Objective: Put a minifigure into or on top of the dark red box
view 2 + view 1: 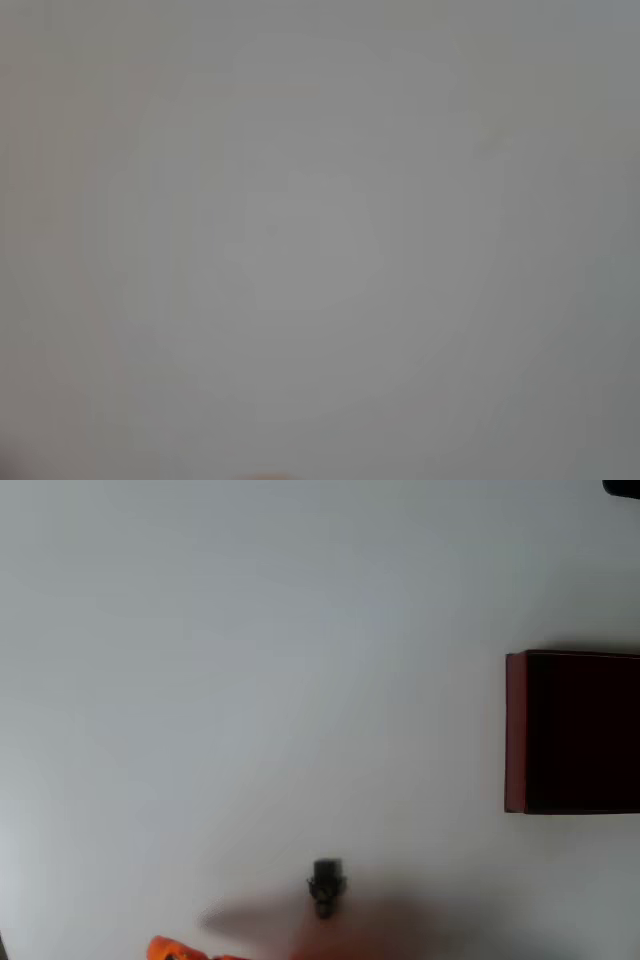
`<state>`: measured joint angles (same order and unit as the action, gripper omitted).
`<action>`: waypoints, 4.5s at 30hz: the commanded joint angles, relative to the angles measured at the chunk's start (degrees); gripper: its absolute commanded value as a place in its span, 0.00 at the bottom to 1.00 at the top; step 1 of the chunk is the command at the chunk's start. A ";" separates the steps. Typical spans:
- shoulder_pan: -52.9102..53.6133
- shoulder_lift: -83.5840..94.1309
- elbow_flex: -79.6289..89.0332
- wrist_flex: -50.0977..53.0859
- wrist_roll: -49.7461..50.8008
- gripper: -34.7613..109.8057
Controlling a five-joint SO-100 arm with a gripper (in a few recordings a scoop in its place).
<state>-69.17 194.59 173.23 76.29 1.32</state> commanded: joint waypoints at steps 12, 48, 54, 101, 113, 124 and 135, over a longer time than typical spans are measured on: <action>0.44 0.88 -0.26 1.67 -0.70 0.24; 54.40 -48.69 -23.12 12.04 87.98 0.40; 42.63 -69.43 -32.96 8.26 100.99 0.40; 62.84 -56.16 -13.27 -0.35 88.15 0.39; 64.25 -51.86 -9.76 -1.32 86.04 0.36; 64.16 -51.68 -9.58 -1.67 86.22 0.29; 64.78 -50.36 -11.60 -0.97 85.25 0.24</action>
<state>-4.48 142.29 162.95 74.00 87.28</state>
